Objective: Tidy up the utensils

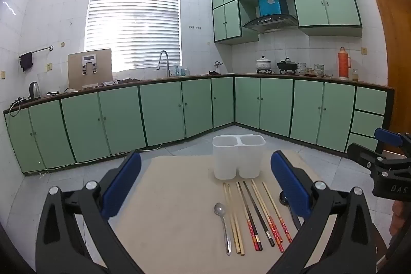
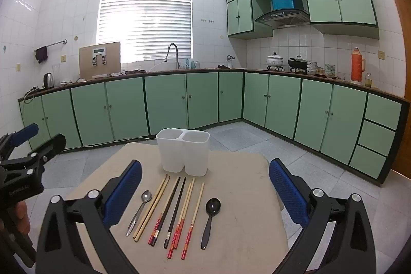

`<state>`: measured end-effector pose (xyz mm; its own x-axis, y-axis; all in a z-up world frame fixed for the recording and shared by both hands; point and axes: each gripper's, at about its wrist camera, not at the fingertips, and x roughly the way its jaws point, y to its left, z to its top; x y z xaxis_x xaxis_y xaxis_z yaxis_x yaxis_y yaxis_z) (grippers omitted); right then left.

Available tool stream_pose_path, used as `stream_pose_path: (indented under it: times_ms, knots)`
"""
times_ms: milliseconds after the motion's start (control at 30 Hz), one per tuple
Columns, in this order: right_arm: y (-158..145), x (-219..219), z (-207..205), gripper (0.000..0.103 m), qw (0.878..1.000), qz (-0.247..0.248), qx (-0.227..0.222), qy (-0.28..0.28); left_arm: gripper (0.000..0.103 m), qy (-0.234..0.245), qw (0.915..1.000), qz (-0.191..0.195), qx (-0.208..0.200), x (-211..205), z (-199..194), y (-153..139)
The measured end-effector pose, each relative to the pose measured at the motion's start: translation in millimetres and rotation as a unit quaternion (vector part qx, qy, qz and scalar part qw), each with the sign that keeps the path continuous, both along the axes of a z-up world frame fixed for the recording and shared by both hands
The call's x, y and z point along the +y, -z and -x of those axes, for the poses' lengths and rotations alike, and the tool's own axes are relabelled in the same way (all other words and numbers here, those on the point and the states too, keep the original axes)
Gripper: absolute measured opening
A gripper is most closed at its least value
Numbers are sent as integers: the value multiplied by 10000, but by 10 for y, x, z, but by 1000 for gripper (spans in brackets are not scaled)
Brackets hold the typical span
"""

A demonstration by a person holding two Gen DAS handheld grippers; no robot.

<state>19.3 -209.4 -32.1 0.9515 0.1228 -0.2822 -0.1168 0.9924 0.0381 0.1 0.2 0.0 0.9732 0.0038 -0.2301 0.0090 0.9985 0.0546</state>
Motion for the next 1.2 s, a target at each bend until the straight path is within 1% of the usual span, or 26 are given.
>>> stream_pose_path:
  times_ms: [700,767,1200]
  knots:
    - [11,3,-2,97,10000,-57,-9,-6,98,-7,10000,8,-51,66,25,3]
    - [11,11,0,97,10000,-55,-11,-7,98,-11,10000,9,-54,138,-19,8]
    - [12,-18,-10,97,10000,-78,-18,-7,98,-12,10000,-7,-56,147,-18,6]
